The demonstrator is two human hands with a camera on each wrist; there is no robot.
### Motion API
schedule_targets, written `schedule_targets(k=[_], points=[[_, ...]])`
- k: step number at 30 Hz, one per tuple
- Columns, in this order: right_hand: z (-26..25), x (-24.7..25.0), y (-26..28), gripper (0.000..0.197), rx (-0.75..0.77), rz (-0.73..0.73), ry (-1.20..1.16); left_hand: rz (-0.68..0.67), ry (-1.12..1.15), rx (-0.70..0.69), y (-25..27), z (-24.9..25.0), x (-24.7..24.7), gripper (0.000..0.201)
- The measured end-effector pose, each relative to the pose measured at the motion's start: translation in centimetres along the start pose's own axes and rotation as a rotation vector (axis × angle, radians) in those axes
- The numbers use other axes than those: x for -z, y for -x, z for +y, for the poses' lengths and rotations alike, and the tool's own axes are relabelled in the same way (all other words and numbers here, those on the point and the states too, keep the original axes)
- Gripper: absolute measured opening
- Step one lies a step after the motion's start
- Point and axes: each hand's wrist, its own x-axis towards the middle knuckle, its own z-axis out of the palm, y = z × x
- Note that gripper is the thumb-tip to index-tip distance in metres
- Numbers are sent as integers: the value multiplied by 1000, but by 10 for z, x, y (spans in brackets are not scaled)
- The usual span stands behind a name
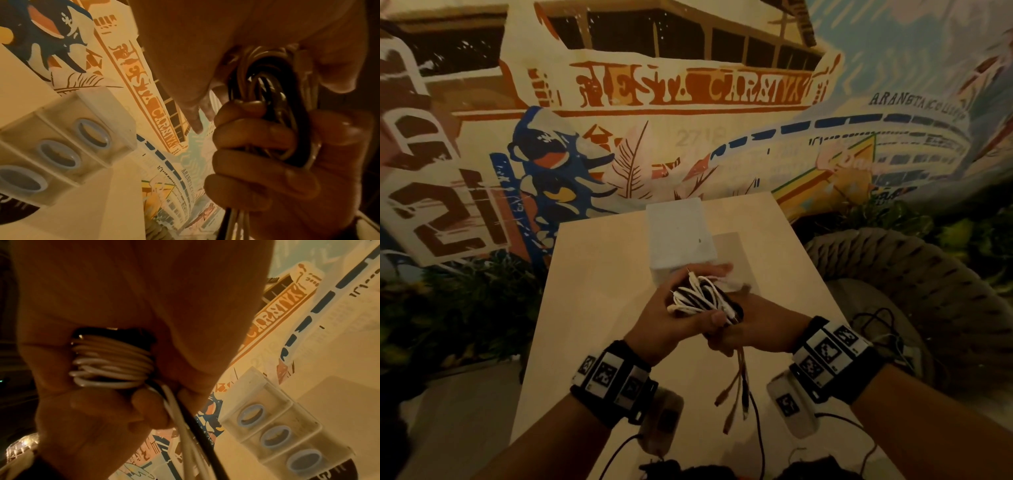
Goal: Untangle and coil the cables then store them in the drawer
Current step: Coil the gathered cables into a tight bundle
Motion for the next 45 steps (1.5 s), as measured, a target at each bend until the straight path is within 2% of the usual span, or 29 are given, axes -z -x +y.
schedule_targets(k=[5,10,13,16,18,22,26,29,33,35,38,41,43,45], points=[[-4,-1,2,58,54,-56,-141,-61,174,-43,-5,2,-2,59],[5,-7,-4,36,0,-54,-241,-39,269,-32,-7,8,-14,52],[-3,-8,-4,43,9,-53,-243,37,213,-55,-9,11,-20,47],[-12,-3,-2,35,36,-102,-195,160,84,-71,-8,10,-22,24],[-15,-3,-2,36,44,-113,-169,185,27,-86,-7,11,-21,19],[-14,-6,-2,36,45,-103,-187,182,-52,-136,-7,15,-21,21],[-4,-1,6,33,-83,-192,-90,183,-97,-212,-2,21,-22,22],[9,0,11,13,-151,-165,-37,203,-92,-245,-1,33,-13,25],[15,1,13,27,-271,-109,-60,161,-302,-260,-4,45,0,26],[18,0,14,26,-312,-90,-82,64,-449,-257,-4,49,0,24],[20,2,17,24,-369,-38,-184,-117,-901,-217,-4,45,-5,30],[20,6,17,33,-403,-26,-230,-300,-1248,-280,-5,31,-14,28],[19,6,15,34,-416,7,-245,-336,-1387,-332,-7,21,-18,32],[21,9,11,25,-448,85,-282,-352,-1471,-356,-9,14,-19,40]])
